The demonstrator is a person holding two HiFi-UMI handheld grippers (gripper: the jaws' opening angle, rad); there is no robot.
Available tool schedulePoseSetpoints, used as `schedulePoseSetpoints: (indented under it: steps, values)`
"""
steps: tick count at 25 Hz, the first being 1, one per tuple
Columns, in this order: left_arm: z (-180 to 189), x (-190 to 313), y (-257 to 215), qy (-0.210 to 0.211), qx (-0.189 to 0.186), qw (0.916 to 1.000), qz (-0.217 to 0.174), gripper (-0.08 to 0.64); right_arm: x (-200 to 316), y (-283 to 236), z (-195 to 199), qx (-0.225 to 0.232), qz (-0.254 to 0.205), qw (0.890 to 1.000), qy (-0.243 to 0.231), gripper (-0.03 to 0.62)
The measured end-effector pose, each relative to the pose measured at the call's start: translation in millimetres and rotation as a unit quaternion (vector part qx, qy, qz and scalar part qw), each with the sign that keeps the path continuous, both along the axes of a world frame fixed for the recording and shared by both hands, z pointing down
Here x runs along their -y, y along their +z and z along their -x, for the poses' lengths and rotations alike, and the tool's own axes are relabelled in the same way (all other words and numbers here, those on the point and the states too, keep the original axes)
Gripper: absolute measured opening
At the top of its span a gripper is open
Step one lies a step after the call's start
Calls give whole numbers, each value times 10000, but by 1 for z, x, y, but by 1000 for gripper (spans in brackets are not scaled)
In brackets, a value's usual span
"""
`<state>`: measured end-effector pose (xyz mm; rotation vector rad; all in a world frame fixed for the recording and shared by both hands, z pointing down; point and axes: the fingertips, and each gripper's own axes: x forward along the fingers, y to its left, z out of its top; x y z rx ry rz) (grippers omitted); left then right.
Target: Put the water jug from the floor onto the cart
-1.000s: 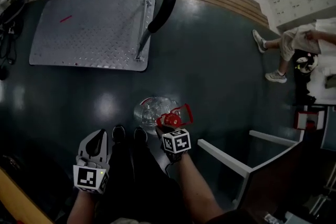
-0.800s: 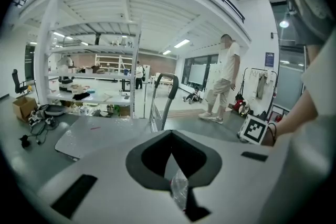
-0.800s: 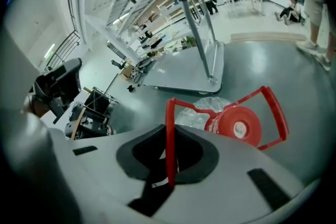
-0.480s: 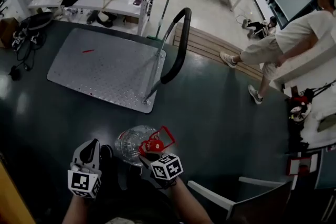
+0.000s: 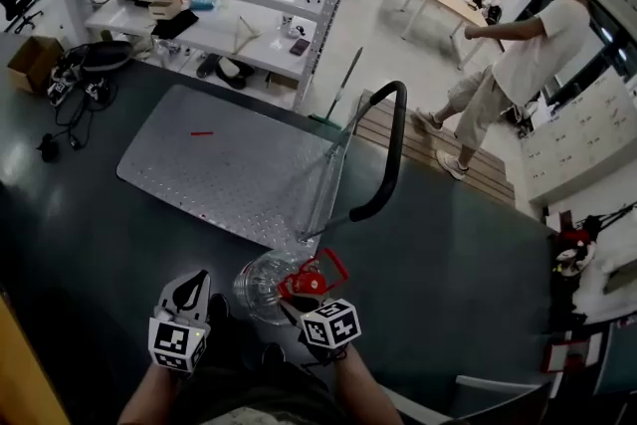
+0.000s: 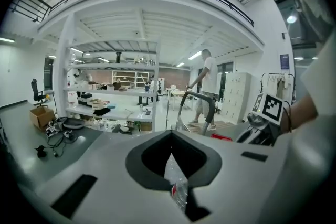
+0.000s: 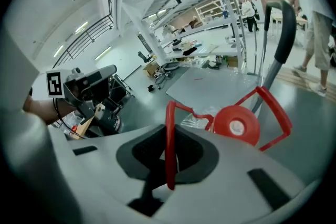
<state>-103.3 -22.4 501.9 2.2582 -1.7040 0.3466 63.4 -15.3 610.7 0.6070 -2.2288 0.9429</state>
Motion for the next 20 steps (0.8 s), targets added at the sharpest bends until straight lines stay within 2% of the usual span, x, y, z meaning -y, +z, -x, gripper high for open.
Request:
schedulePoseSetpoints:
  steps: [8, 12, 16, 20]
  values:
    - [70, 70, 1, 523, -113, 9986, 40, 8, 88, -17, 57, -91, -170, 9966, 796, 31]
    - [96, 108, -3, 845, -40, 9964, 14, 8, 127, -30, 79, -49, -328, 9928, 1148, 32]
    - [117, 141, 0, 872, -33, 9962, -3, 8, 159, -27, 95, -33, -331, 9897, 1394, 32]
    - [124, 175, 6, 808, -58, 9967, 37, 8, 198, -20, 105, -3, -311, 9897, 1401, 32]
